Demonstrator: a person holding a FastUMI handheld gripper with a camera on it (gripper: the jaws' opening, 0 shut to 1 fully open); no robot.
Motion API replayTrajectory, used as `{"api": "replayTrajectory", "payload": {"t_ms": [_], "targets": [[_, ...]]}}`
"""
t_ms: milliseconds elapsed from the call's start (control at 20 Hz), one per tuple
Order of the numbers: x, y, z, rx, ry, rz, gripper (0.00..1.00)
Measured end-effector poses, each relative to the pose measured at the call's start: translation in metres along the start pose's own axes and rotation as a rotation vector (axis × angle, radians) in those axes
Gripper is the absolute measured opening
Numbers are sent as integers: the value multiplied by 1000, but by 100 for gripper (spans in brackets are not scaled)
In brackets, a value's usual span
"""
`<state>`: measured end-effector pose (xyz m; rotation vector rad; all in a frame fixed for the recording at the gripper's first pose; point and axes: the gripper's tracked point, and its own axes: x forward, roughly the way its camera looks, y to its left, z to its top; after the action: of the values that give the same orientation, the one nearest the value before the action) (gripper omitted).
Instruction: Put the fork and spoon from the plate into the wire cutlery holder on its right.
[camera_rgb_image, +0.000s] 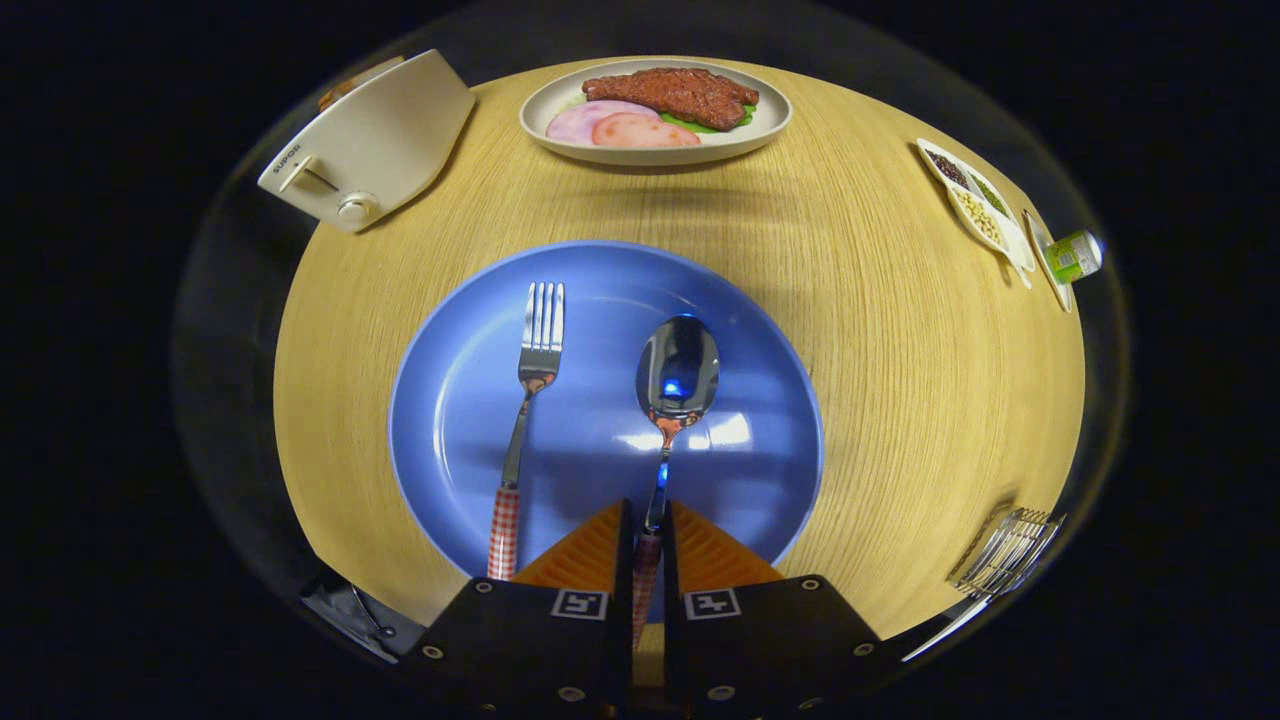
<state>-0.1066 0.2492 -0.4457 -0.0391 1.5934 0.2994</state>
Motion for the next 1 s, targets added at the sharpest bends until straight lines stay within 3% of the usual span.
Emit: {"api": "replayTrajectory", "payload": {"t_ms": [150,450,800,1000], "targets": [[-6,0,5,13,-20,34,6],[-55,-29,2,18,-110,60,5],[-125,-110,-23,144,-205,51,5],[-153,-178,-51,210,-217,-1,5]]}}
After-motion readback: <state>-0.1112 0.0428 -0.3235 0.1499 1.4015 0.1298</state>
